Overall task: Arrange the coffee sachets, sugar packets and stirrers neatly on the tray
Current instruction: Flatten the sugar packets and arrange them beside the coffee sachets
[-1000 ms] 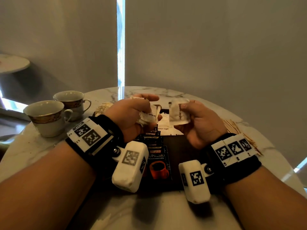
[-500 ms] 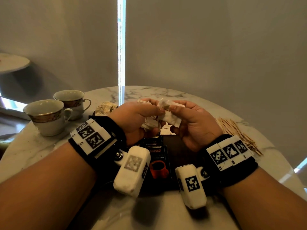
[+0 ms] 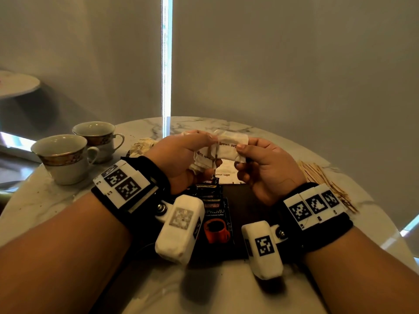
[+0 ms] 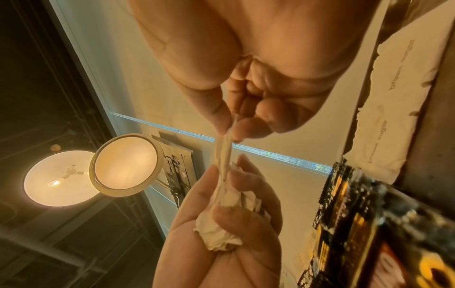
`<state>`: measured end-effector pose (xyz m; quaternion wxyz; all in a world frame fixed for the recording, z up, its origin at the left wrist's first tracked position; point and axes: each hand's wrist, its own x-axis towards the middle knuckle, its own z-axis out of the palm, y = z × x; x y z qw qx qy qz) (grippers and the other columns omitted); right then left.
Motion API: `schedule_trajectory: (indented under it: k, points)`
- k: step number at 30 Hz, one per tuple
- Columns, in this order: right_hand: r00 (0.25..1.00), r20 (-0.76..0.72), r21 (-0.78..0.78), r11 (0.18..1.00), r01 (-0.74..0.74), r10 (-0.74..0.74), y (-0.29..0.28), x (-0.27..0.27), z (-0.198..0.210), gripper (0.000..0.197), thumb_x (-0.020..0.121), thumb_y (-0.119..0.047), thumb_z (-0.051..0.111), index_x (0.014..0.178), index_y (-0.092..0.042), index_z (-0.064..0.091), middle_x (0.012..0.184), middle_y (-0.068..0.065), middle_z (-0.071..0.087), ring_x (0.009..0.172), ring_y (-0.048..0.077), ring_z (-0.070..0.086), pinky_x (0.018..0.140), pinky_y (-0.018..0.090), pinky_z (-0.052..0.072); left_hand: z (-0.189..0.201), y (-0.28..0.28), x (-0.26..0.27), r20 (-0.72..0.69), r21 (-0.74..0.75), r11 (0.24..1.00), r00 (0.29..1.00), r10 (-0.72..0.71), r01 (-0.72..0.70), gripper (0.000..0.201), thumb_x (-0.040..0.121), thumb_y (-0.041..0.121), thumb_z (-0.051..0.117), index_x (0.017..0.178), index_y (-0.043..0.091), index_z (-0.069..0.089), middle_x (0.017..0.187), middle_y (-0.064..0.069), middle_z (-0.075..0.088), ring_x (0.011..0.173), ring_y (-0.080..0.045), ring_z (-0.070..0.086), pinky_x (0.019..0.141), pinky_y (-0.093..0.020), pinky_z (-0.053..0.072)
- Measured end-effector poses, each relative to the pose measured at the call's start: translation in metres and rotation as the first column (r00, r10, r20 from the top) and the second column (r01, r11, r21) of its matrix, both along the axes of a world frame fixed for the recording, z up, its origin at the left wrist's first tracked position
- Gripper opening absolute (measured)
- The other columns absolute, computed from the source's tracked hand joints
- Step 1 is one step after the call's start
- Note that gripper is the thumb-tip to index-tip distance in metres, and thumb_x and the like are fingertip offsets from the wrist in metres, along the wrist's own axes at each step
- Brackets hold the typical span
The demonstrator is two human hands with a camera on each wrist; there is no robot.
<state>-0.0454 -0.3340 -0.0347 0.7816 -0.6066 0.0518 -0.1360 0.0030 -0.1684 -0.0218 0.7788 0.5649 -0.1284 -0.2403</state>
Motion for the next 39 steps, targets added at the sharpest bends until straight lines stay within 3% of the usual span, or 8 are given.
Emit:
schedule_trajectory:
  k: [7,10,15,20,25,30,35,39]
  points:
    - [0.976,-0.179,0.165,0.974,0.156,-0.126,-0.039,0.025,-0.016,0.014,0.098,-0.008,0.05,0.109,-0.009,0.058,0.079,0.004,0.057,0.049,0.007,0.047,0.038,0.018,0.032,0.005,0.007,0.006,-0.059,-0.105,0.991,0.995,0.077,-0.083,0.011,0.096,0.011,0.056,0.104,0.008,0.062,0.103,-0.016,0.06,0.066,-0.02,0.064,0.046,-0.025,0.05]
    - [0.94,-0.334,0.132,0.984,0.12,-0.07,-0.04,0.024,-0.023,0.012,0.099,-0.007,0.049,0.102,-0.006,0.061,0.08,0.005,0.06,0.053,0.009,0.046,0.039,0.018,0.033,0.005,0.008,0.008,-0.077,-0.133,0.986,0.993,0.092,-0.102,0.011,0.095,0.009,0.055,0.102,0.007,0.063,0.11,-0.018,0.059,0.075,-0.023,0.062,0.047,-0.025,0.049]
    - [0.886,-0.462,0.06,0.998,-0.002,0.03,-0.038,0.022,-0.028,0.021,0.098,-0.003,0.048,0.116,-0.001,0.059,0.083,0.009,0.065,0.053,0.01,0.049,0.041,0.019,0.039,0.007,0.008,0.006,-0.074,-0.138,0.986,0.994,0.086,-0.095,0.01,0.095,0.009,0.054,0.101,0.008,0.062,0.109,-0.018,0.059,0.075,-0.023,0.062,0.048,-0.024,0.049]
    - [0.874,-0.482,0.017,0.998,-0.056,0.057,-0.039,0.021,-0.028,0.014,0.097,0.001,0.048,0.104,-0.003,0.06,0.084,0.009,0.059,0.056,0.009,0.047,0.038,0.016,0.037,0.007,0.009,0.007,-0.073,-0.126,0.987,0.993,0.093,-0.101,0.01,0.095,0.009,0.054,0.1,0.008,0.063,0.11,-0.018,0.06,0.076,-0.023,0.062,0.048,-0.025,0.05]
    - [0.867,-0.494,-0.027,0.996,-0.09,0.066,-0.037,0.018,-0.025,0.017,0.099,0.003,0.046,0.094,-0.007,0.058,0.057,0.001,0.067,0.059,0.009,0.046,0.038,0.014,0.035,0.007,0.01,0.005,-0.065,-0.118,0.987,0.993,0.099,-0.106,0.01,0.094,0.009,0.055,0.099,0.008,0.064,0.11,-0.018,0.06,0.077,-0.023,0.062,0.049,-0.025,0.051]
    - [0.858,-0.511,-0.033,0.997,-0.075,0.048,-0.038,0.019,-0.025,0.016,0.096,0.006,0.049,0.101,-0.008,0.056,0.054,0.002,0.066,0.054,0.009,0.052,0.037,0.016,0.04,0.007,0.009,0.005,-0.064,-0.114,0.987,0.992,0.104,-0.111,0.013,0.094,0.008,0.053,0.1,0.008,0.064,0.112,-0.019,0.061,0.077,-0.023,0.063,0.05,-0.025,0.051]
    - [0.84,-0.535,-0.077,0.986,-0.148,0.084,-0.038,0.021,-0.025,0.031,0.099,0.005,0.043,0.126,0.001,0.058,0.068,0.007,0.066,0.044,0.007,0.056,0.037,0.016,0.041,0.006,0.009,0.006,-0.068,-0.119,0.986,0.992,0.11,-0.117,0.014,0.094,0.008,0.052,0.1,0.008,0.064,0.113,-0.019,0.061,0.077,-0.023,0.063,0.049,-0.025,0.051]
    - [0.845,-0.531,-0.102,0.984,-0.146,0.07,-0.039,0.02,-0.024,0.025,0.098,0.007,0.044,0.113,-0.003,0.062,0.063,0.007,0.066,0.048,0.009,0.059,0.039,0.017,0.045,0.005,0.008,0.006,-0.074,-0.123,0.985,0.991,0.114,-0.122,0.013,0.094,0.008,0.052,0.1,0.008,0.064,0.113,-0.019,0.06,0.077,-0.023,0.063,0.049,-0.025,0.051]
